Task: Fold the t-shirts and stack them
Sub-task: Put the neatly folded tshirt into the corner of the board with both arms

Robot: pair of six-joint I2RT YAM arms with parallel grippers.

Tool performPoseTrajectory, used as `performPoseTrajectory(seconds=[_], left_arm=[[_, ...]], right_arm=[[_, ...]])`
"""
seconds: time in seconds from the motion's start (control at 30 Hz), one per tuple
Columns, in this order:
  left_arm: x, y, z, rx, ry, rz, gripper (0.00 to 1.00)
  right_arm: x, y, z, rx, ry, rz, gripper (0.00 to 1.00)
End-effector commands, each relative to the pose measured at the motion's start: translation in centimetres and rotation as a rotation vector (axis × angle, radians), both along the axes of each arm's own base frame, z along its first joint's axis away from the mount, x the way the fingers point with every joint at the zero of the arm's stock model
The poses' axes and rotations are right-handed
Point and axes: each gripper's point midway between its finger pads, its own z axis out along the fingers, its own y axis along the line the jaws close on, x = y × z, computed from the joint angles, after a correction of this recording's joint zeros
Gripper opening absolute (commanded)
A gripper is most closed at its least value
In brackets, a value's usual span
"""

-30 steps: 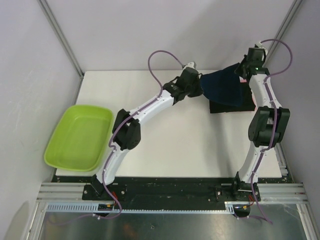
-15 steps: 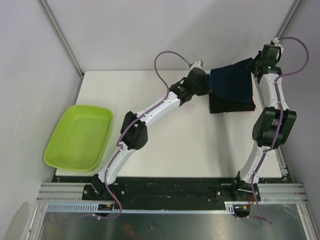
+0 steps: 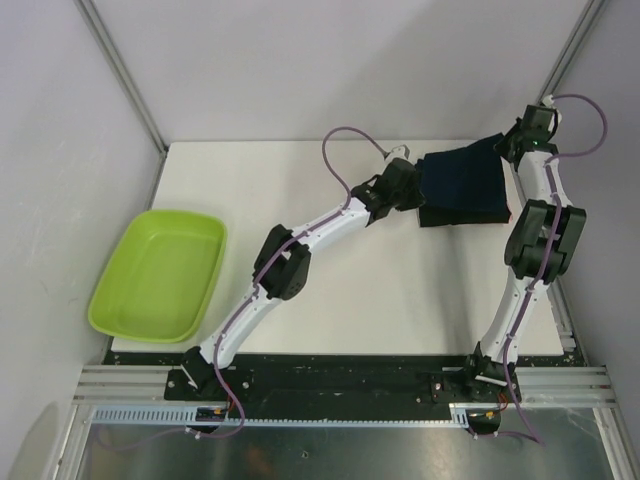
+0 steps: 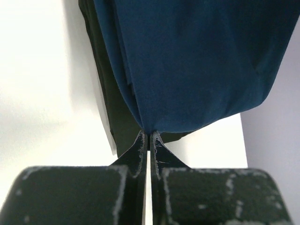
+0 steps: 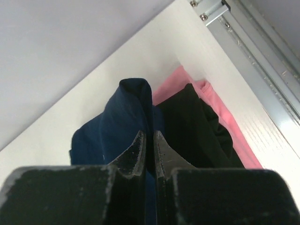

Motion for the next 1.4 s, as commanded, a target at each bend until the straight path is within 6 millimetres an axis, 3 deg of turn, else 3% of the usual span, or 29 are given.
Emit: performPoseTrajectory(seconds=[0.0,0.2,0.47,0.67,0.73,0.8,0.9,1.0,1.07,1.13,1.27,1.37], left_arm=[[-1.2,-1.6,0.3,-0.053,0.012,-0.020,0.00],[-2.0,-2.3,-1.1,-0.052,0.040,-0.038,0.00],[-3.0,-2.7,-0.7,-0.047,0.033,-0.060,0.00],[-3.6,-2.7,-2.5,-0.028,0.060,-0.066,0.00],[-3.9,-2.9,-3.2,-0.027,0.070,-0.081,0.01],[-4.1,-3.1,-3.6,-0.029,0.075,-0.102,0.18],[-4.3,-3.2,-2.7,-0.034,0.054,-0.134,0.52],[-3.8,-2.4,-0.7,-0.040,0.029,-0.132,0.69],[-3.2,-1.2,0.4,-0.039,0.024,-0.111,0.71],[-2.5,0.4,1.5,-0.039,0.021,-0.085,0.71],[-2.0,3.0,3.0,-0.029,0.018,-0.058,0.67],[-1.9,4.6,3.5,-0.022,0.024,-0.047,0.63]], right_arm=[[2.2,-0.9,1.1,-0.006,-0.059,-0.001,0.00],[3.5,-1.5,0.3,-0.014,-0.038,-0.007,0.00],[4.0,-1.7,1.7,-0.059,-0.044,-0.030,0.00],[4.0,-1.9,-0.6,-0.070,0.017,-0.047,0.00],[3.8,-2.4,-1.3,-0.071,0.038,-0.062,0.11],[3.5,-3.0,-1.4,-0.076,0.062,-0.080,0.36],[2.9,-3.4,1.3,-0.115,0.059,-0.109,0.65],[1.8,-3.0,5.4,-0.158,0.038,-0.133,0.74],[0.8,-2.3,7.4,-0.156,0.030,-0.134,0.76],[-0.4,-1.4,7.5,-0.119,0.049,-0.130,0.75],[-2.8,0.6,4.6,-0.019,0.087,-0.105,0.67],[-4.9,1.3,1.2,0.042,0.130,-0.113,0.54]])
